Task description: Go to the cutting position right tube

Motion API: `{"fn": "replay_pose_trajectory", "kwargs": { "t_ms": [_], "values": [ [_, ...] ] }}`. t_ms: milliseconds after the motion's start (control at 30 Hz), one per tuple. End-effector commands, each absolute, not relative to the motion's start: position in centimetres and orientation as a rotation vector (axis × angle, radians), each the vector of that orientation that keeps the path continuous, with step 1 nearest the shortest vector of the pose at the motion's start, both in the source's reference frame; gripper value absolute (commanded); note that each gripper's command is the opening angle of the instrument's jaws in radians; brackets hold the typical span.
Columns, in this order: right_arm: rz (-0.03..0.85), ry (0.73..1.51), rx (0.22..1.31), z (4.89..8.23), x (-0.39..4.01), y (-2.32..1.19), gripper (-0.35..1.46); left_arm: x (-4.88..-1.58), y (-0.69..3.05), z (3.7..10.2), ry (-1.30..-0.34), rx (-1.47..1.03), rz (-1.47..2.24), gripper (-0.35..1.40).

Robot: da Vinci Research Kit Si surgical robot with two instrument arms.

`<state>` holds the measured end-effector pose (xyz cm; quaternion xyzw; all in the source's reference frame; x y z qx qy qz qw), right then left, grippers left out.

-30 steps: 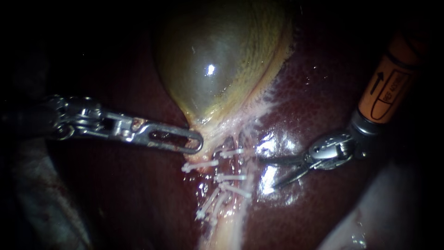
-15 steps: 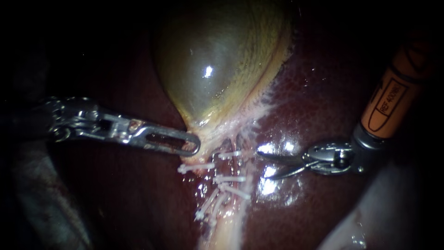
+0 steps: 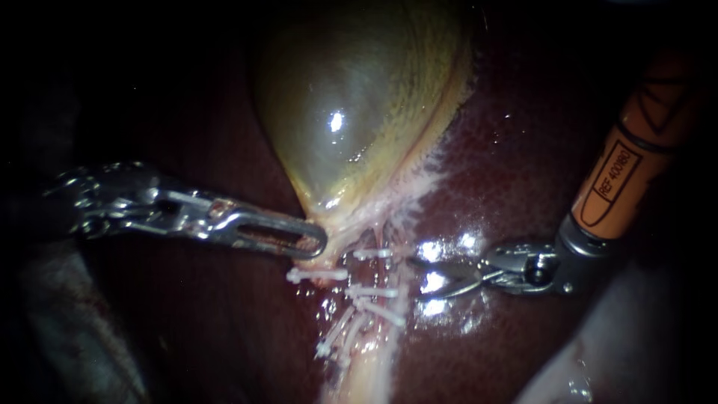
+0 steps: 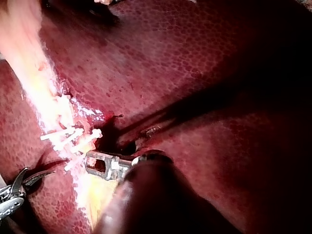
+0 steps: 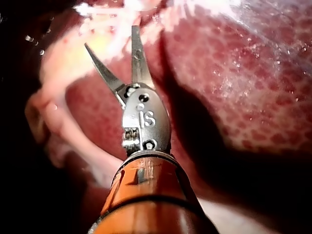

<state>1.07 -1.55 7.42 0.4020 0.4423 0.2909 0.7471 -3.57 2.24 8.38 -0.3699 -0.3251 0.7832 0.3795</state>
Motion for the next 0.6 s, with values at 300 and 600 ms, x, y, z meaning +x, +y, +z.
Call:
{"fn": "replay_pose_trajectory", "kwargs": {
  "t_ms": [300,600],
  "values": [
    [0.641,0.959,0.884,7.51,1.09,-1.53,1.13,-3.59,2.21,8.24,-0.797,-0.963,2.11,-0.35],
    [0.646,0.948,0.889,7.61,1.12,-1.54,1.1,-3.55,2.21,8.17,-0.735,-0.952,2.218,-0.35]
  ]
}}
